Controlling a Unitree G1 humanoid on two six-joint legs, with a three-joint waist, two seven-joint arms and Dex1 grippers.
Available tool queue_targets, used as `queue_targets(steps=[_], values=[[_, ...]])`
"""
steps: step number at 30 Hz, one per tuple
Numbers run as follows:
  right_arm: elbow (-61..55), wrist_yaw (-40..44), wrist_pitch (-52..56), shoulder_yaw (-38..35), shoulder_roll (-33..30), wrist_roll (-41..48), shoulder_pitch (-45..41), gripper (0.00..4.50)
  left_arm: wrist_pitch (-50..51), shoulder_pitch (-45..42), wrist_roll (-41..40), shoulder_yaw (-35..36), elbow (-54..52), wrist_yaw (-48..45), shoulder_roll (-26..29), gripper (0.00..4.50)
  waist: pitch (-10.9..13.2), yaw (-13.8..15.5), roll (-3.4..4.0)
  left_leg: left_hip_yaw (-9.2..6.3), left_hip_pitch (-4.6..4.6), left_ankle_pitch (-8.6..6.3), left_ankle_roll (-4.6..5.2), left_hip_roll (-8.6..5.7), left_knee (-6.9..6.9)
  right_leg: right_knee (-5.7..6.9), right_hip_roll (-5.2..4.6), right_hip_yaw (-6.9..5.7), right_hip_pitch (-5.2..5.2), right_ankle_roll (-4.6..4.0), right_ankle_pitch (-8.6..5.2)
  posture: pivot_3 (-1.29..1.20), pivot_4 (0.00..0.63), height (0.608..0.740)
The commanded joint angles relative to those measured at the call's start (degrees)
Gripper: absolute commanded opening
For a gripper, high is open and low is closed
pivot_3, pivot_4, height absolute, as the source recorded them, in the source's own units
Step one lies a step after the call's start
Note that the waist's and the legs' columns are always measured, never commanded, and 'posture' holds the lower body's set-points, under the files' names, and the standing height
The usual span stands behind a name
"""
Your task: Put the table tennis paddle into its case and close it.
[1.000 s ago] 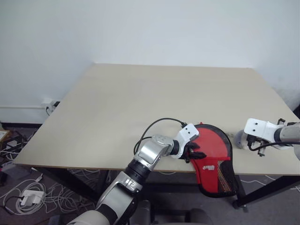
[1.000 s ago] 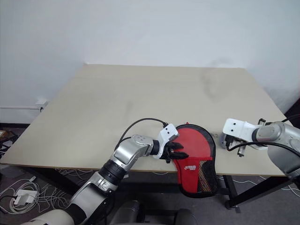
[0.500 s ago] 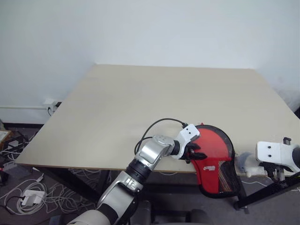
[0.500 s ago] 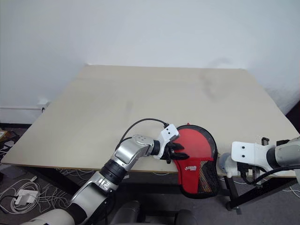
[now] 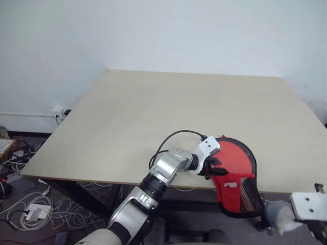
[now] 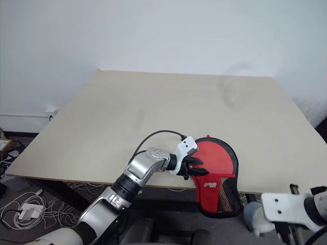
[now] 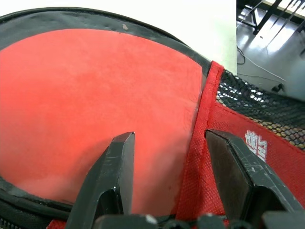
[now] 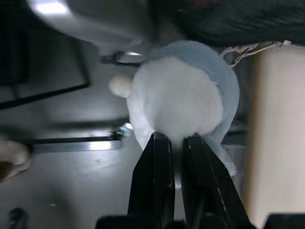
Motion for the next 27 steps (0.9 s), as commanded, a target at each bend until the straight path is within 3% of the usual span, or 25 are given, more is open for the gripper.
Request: queue_targets(steps=[1,5,13,18,25,26,27], values=[[-0.9,2.4,-4.4,-1.6,1.2,-2.1,3.7,0.01,3.0,1.3,0.3,-2.4,2.3,-0.4,0.3,2.43,0.0,0.0,-0.02,0.01,0.01,-0.01,0.01,-0.02,0.0,0.0,-0.03,0.0,0.02,0.0,0.0,0.0,0.0,0.715],[2.3,3.7,-9.5,-3.6,1.7,-3.7,6.0,0.01,3.3,1.7,0.2,-2.5,1.9,-0.5,0.4,2.43,0.0,0.0,-0.03,0.01,0.01,-0.04,0.06,-0.03,0.06,0.0,-0.06,-0.02,0.07,0.0,0.0,0.0,0.0,0.715],[-1.9,9.6,-14.8,-10.0,3.8,4.8,12.5,0.01,3.8,2.0,0.0,-2.3,1.6,-0.5,0.2,2.43,0.0,0.1,-0.04,-0.04,-0.01,-0.09,0.08,-0.06,0.02,-0.07,-0.09,-0.07,0.1,0.07,-0.06,0.0,0.0,0.715],[-8.0,9.3,-12.7,-6.6,5.0,6.8,13.2,0.01,3.8,2.0,-0.1,-2.2,1.7,-0.4,0.0,2.43,0.0,0.1,-0.06,-0.08,0.0,-0.1,0.08,-0.08,0.05,-0.07,-0.11,-0.08,0.12,0.07,-0.06,0.0,0.0,0.715],[-5.1,2.3,-5.2,-0.1,3.2,2.0,3.0,0.01,3.4,1.7,0.1,-2.0,2.1,-0.4,0.2,2.43,-0.1,0.1,-0.12,-0.07,-0.02,-0.12,0.1,-0.12,0.04,-0.12,-0.19,-0.11,0.14,0.06,-0.05,0.0,0.0,0.715],[-4.3,1.6,-4.7,-0.2,3.1,1.6,1.5,0.61,3.2,1.6,0.2,-2.0,2.1,-0.5,0.4,2.43,-0.1,0.1,-0.12,-0.07,-0.01,-0.12,0.1,-0.16,0.02,-0.12,-0.24,-0.13,0.14,0.07,-0.05,0.0,0.0,0.715],[-3.6,1.1,-4.3,-0.3,3.0,1.2,0.2,0.88,3.0,1.5,0.2,-1.9,2.2,-0.5,0.5,2.43,-0.1,0.0,-0.12,-0.08,-0.01,-0.12,0.1,-0.2,-0.01,-0.12,-0.29,-0.14,0.13,0.07,-0.05,0.0,0.0,0.715]])
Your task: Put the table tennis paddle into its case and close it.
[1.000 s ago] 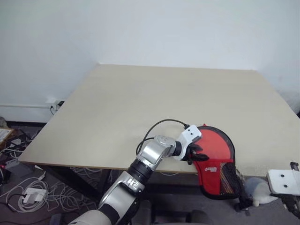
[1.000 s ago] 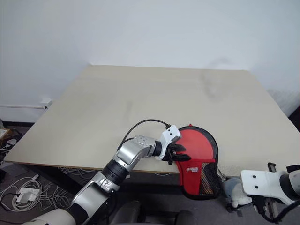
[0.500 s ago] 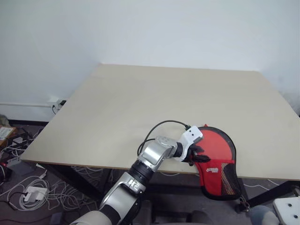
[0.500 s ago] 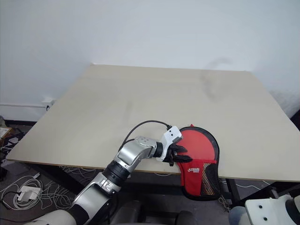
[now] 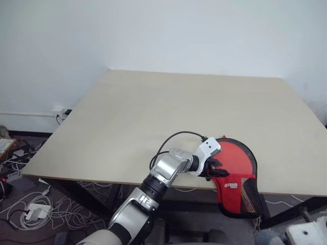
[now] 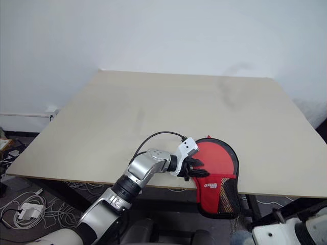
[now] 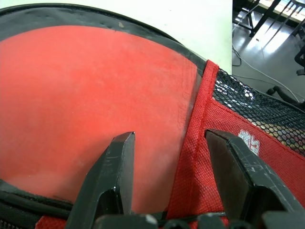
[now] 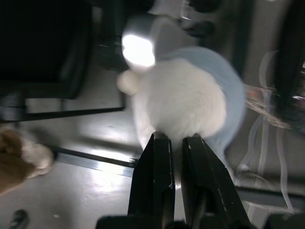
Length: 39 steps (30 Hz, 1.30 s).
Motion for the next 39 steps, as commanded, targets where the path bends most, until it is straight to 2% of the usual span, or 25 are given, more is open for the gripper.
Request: queue_targets(steps=[1,6,11,13,17,21,24,29,33,36,39], values=[[2.2,-1.4,2.1,-1.1,-1.1,-0.5,-3.6,1.23,1.4,0.9,0.5,-1.9,3.1,-0.3,0.8,2.43,0.0,0.0,-0.01,0.01,0.0,0.0,0.0,-0.03,-0.02,0.0,-0.04,-0.02,0.0,0.0,0.0,0.0,0.0,0.715],[1.5,0.5,8.1,-3.5,-1.2,4.8,-8.5,2.99,0.0,-0.1,0.7,-1.3,4.1,-0.4,1.1,2.43,0.0,0.0,0.0,0.01,0.01,-0.01,0.02,-0.13,-0.03,0.0,-0.12,-0.03,0.0,0.01,0.0,0.0,0.0,0.715],[1.1,1.3,14.1,-6.6,-1.3,9.9,-13.1,2.99,-1.2,-1.4,0.4,-0.1,5.2,-1.5,2.2,2.43,0.0,0.0,-0.01,-0.01,0.01,-0.01,0.03,-0.15,-0.03,0.01,-0.13,-0.04,0.01,0.01,0.0,0.0,0.0,0.715],[2.0,-0.5,17.5,-6.6,-2.0,12.3,-17.4,2.99,-1.6,-2.0,-0.7,1.2,4.9,-2.4,2.9,2.43,0.0,-0.2,-0.01,0.0,0.01,-0.01,0.03,-0.16,-0.04,0.02,-0.14,-0.03,0.0,0.01,0.0,0.0,0.0,0.715],[0.6,-9.5,28.0,-1.1,-0.8,18.0,-29.5,2.99,-3.5,-3.0,-2.8,3.7,2.2,-5.0,6.1,2.43,0.0,-1.3,-0.01,-0.01,0.05,-0.01,0.03,-0.15,-0.09,0.06,-0.24,-0.14,-0.04,-0.01,0.01,0.0,0.0,0.715],[1.5,-27.1,36.0,11.6,8.9,17.7,-45.4,2.99,-3.9,-4.4,-7.5,8.1,-3.4,-10.6,11.8,2.43,0.2,-2.2,-0.01,-0.07,0.04,0.0,0.01,-0.11,-0.27,0.09,-0.22,-0.2,-0.17,-0.03,0.03,0.0,0.0,0.715],[5.0,-36.9,36.5,19.1,14.6,13.0,-50.8,2.99,-2.8,-4.9,-10.3,10.4,-7.4,-14.1,16.1,2.43,0.3,-1.8,0.04,0.01,-0.02,0.0,0.01,-0.15,-0.27,0.12,-0.27,-0.18,-0.25,-0.03,0.03,0.0,0.0,0.715],[11.7,-50.0,35.4,24.8,25.2,9.0,-56.8,2.99,0.7,-3.3,-16.0,14.6,-16.3,-19.3,25.1,2.43,0.3,-1.5,-0.02,0.18,-0.12,0.01,0.03,-0.2,-0.24,0.12,-0.32,-0.12,-0.33,-0.02,0.04,0.0,0.0,0.715],[14.8,-55.5,35.7,26.6,31.9,8.8,-60.1,2.99,2.5,1.9,-18.6,16.3,-23.2,-22.3,33.9,2.43,0.4,-1.8,0.18,0.28,-0.09,0.02,0.02,-0.13,-0.32,0.25,-0.22,-0.01,-0.44,-0.17,0.14,0.0,0.0,0.715],[14.9,-55.7,35.5,29.4,33.2,9.3,-60.3,2.99,2.9,6.7,-19.5,17.2,-25.7,-23.1,39.3,2.43,0.4,-1.9,0.25,0.33,-0.07,0.03,0.01,-0.03,-0.35,0.31,-0.11,0.04,-0.51,-0.21,0.17,0.0,0.0,0.715],[14.1,-55.4,36.0,30.2,34.1,10.9,-60.5,2.99,2.0,12.4,-18.2,17.5,-27.4,-20.9,42.2,2.43,0.4,-1.8,0.27,0.4,-0.07,0.03,0.0,0.06,-0.37,0.33,-0.07,0.07,-0.55,-0.23,0.18,0.0,0.0,0.715]])
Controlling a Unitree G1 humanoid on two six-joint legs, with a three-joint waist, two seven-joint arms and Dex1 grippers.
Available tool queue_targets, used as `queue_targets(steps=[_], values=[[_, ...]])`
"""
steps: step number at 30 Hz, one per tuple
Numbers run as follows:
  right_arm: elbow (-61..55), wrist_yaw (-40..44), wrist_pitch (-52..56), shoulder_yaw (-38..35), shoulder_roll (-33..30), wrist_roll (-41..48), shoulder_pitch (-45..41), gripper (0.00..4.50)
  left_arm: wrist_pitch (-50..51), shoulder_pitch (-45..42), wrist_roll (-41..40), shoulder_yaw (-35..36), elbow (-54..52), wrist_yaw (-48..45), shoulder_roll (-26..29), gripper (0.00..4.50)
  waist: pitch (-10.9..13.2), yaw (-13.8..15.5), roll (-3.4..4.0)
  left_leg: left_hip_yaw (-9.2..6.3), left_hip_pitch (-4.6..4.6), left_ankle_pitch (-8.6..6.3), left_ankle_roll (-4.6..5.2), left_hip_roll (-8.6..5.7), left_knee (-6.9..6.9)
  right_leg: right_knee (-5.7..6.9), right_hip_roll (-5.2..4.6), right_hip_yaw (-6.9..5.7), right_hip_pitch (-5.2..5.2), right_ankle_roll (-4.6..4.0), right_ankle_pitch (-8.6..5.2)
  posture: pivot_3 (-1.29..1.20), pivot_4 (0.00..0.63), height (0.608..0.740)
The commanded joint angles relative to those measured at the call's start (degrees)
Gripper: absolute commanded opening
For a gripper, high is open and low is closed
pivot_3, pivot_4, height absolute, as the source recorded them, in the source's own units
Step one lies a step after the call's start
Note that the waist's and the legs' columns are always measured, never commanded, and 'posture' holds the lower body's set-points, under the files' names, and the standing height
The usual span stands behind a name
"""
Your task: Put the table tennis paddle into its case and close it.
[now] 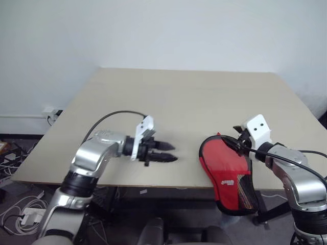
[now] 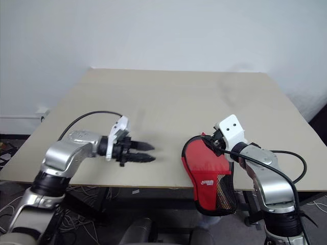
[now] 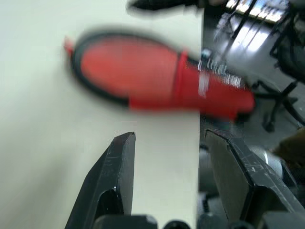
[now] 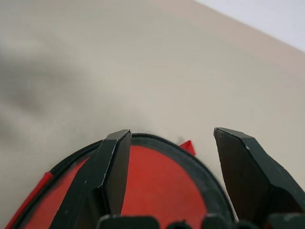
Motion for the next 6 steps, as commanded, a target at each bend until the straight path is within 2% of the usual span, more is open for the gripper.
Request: queue_targets(steps=[1,6], values=[[-1.7,-0.2,-0.2,-0.4,0.4,1.8,-1.5,2.99,-1.1,4.1,-0.2,1.4,-3.8,2.1,2.0,2.43,0.0,0.1,0.01,0.03,0.0,0.0,0.0,0.02,-0.02,0.0,-0.01,0.01,-0.01,0.01,-0.01,0.0,0.0,0.715],[0.8,-0.8,3.5,-4.7,0.7,5.4,-3.8,2.99,0.0,11.4,-1.1,2.8,-8.5,4.9,4.6,2.43,0.0,0.1,-0.01,0.4,-0.04,0.0,0.0,0.17,-0.24,0.01,-0.02,0.13,-0.24,-0.06,0.05,0.0,0.0,0.715]])
